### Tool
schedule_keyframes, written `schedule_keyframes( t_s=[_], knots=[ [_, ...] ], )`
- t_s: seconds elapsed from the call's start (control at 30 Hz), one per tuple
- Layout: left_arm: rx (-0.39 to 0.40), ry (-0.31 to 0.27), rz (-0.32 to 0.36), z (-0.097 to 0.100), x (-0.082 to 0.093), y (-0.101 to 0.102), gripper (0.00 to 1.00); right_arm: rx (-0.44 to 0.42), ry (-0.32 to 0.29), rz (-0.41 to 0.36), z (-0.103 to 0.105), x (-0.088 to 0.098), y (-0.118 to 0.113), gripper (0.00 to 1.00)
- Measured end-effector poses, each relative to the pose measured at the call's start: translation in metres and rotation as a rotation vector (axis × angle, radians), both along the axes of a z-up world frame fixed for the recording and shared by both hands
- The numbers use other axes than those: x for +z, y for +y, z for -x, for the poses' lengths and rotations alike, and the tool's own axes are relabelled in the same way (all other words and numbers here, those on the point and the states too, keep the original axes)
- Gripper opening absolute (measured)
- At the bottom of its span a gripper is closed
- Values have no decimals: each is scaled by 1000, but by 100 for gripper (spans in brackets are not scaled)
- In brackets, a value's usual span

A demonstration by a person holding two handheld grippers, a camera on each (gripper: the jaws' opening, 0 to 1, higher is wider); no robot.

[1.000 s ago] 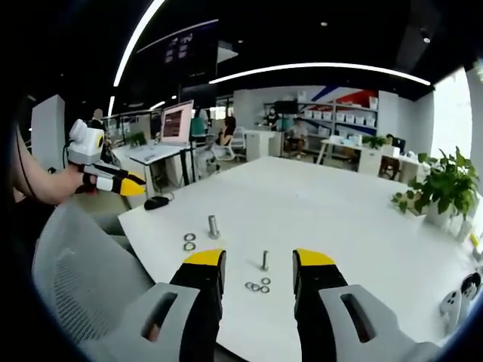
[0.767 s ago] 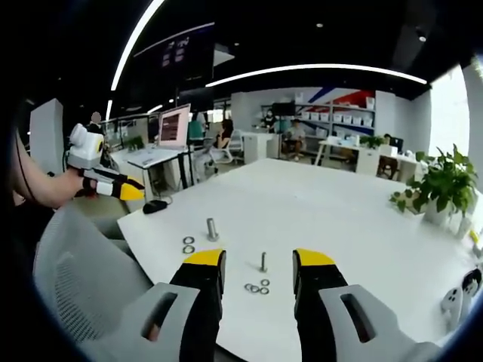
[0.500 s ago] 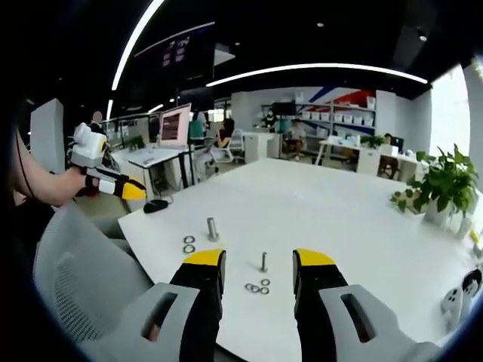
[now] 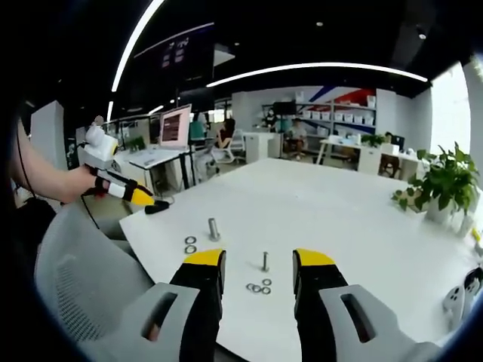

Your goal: Place the washer onto the threaded stud by aligning its center hole with the stud, sliding it down to the base, and recovering from edge contact or off-axis alignment until the washer reaches the visible bottom stop.

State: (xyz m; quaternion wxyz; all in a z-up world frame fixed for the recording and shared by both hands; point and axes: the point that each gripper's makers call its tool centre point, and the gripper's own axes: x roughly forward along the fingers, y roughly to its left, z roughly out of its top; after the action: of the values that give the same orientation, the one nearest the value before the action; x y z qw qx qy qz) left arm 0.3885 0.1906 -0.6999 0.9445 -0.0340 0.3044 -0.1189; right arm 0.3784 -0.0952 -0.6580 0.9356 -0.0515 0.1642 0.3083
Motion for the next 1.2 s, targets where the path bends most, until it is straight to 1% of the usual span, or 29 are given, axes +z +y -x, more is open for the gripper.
schedule_keyframes(
  t_s=[0.1, 0.13, 0.33, 0.43, 0.53, 0.63, 0.77, 0.83, 0.93, 0.97, 1.03, 1.07, 1.1, 1.17, 1.2],
  knots=[
    [-15, 33, 27, -6, -9, -4, 38, -1, 2, 4, 0, -1, -1, 38],
    [-19, 55, 34, -10, -15, -4, 37, -1, 2, 4, 0, -1, 0, 38],
    [-34, 127, 19, -16, -36, -14, 39, 12, -1, 20, 1, -3, 2, 38],
    [-66, 167, 7, -18, -51, -20, 39, 8, 1, 24, 1, -3, 1, 38],
    [-89, 193, -4, -19, -61, -27, 38, 3, 2, 24, 1, -3, 0, 38],
    [-111, 236, -25, -19, -76, -32, 38, 2, 4, 25, 1, -4, -1, 38],
    [-121, 290, -24, -22, -96, -35, 38, 10, 2, 29, 1, -4, 1, 38],
    [-129, 311, -21, -23, -102, -37, 38, 9, 0, 30, 1, -4, 0, 38],
    [-106, 339, 4, -25, -111, -35, 38, 3, 0, 24, 1, -3, -1, 38],
    [-96, 355, 17, -28, -118, -33, 38, 3, 2, 23, 1, -4, -1, 38],
    [-86, 375, 31, -30, -125, -33, 38, 5, 4, 25, 1, -4, -1, 38],
    [-92, 378, 25, -31, -127, -34, 38, 7, 3, 27, 1, -4, -1, 38],
    [-110, 391, 5, -30, -130, -36, 38, 8, 3, 29, 1, -5, 0, 38],
    [-131, 405, -17, -30, -134, -37, 38, 8, -4, 62, 1, -6, 0, 38],
    [-138, 419, -30, -31, -138, -36, 38, 12, -4, 65, 2, -7, 2, 38]
  ],
)
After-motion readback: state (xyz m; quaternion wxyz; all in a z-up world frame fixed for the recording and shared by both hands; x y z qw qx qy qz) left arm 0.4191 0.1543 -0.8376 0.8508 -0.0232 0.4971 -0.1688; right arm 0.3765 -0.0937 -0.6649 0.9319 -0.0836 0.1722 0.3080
